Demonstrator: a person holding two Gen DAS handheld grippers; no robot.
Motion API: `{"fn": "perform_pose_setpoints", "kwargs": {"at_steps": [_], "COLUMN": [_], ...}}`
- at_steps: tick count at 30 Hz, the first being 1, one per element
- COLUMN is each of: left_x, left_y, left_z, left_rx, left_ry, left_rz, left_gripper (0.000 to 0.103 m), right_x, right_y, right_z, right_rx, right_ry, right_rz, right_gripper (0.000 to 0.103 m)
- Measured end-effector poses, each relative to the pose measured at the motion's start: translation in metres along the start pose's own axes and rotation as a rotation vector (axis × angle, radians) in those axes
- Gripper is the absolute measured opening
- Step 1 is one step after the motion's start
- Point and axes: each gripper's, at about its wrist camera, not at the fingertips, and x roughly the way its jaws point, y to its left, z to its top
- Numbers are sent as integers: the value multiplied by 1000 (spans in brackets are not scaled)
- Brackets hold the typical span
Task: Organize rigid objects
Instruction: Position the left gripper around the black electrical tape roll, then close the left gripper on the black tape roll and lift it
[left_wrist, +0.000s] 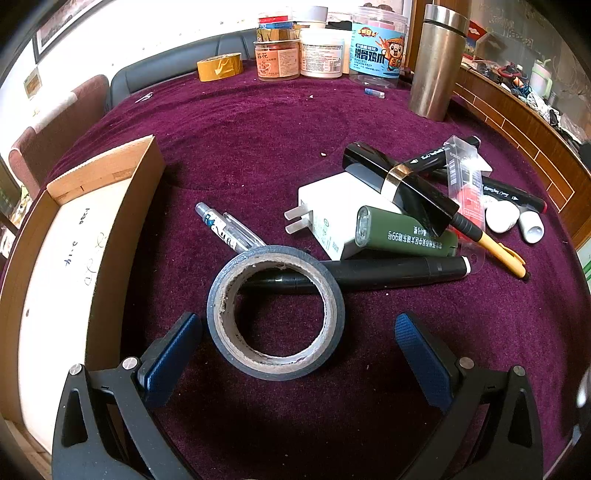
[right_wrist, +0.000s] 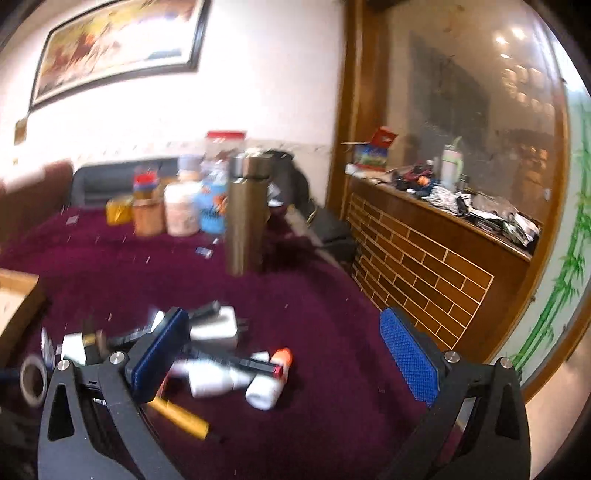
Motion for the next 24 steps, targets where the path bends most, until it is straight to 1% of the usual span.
{"fn": "perform_pose_setpoints", "kwargs": {"at_steps": [4,9,12,15,17,19,24], "left_x": [0,0,1,1,1,1,0], "left_y": [0,0,0,0,0,0,1], "left_z": [1,0,1,1,1,1,1], "left_rx": [0,-1,-3,-3,-3,-4,-13], "left_ry": [0,0,0,0,1,0,-2], "left_rz": [-1,1,3,3,3,3,-4], "left_gripper": [102,102,102,102,102,102,101], "right_x": [5,1,1,8,14,20,16], "right_y": [2,2,0,-6,-5,-2,-4], "right_z": [-12,-17,-18,-21,-22,-25,-26], "right_rx": [11,10,17,47,44,29,39], "right_ry": [-15,-5,16,69,108,144,132], "right_rz": [-29,-19,-26,-7,19,22,8], "right_gripper": [103,103,103,103,103,103,103]}}
